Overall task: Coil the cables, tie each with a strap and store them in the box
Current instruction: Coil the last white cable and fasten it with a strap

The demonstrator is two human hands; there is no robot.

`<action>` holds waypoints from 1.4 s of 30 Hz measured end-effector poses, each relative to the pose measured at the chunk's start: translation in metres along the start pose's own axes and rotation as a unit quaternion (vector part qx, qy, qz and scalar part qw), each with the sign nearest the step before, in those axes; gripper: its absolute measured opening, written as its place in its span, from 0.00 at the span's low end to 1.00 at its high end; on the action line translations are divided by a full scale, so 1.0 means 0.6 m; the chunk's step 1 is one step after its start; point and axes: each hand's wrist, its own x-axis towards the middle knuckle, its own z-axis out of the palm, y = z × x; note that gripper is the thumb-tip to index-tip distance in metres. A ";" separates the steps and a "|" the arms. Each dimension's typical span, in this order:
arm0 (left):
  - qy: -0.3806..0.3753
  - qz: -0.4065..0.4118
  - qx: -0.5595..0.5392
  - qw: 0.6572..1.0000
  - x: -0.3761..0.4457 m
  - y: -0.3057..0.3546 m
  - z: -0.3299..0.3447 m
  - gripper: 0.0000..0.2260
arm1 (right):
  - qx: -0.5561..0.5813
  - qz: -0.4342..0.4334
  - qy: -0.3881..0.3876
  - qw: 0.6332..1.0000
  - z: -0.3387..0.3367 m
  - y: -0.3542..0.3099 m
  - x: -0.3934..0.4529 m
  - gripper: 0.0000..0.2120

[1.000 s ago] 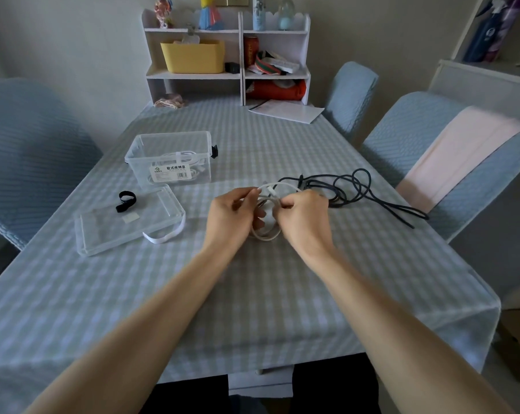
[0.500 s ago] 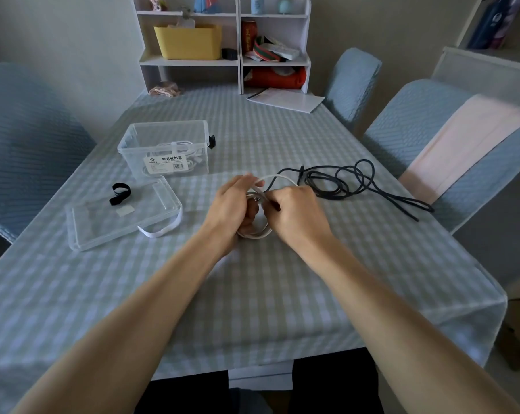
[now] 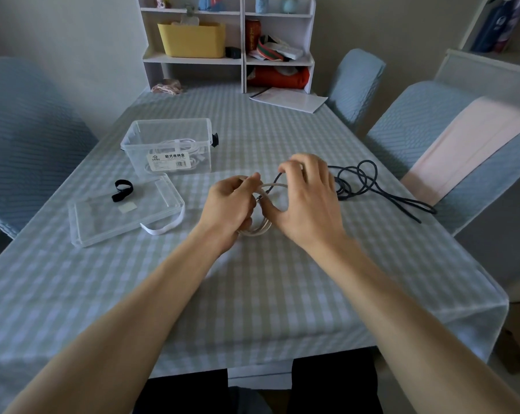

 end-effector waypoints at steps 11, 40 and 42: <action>0.045 0.017 -0.153 0.987 -0.025 0.018 0.010 0.09 | 0.407 0.210 -0.199 0.866 -0.022 -0.034 0.009 0.10; -0.122 0.113 0.476 0.863 -0.014 0.030 -0.038 0.17 | 0.148 -0.027 -0.288 0.946 -0.031 0.015 0.035 0.12; -0.127 0.110 0.544 0.822 -0.009 0.029 -0.041 0.17 | 0.124 -0.047 -0.317 0.939 -0.030 0.011 0.031 0.11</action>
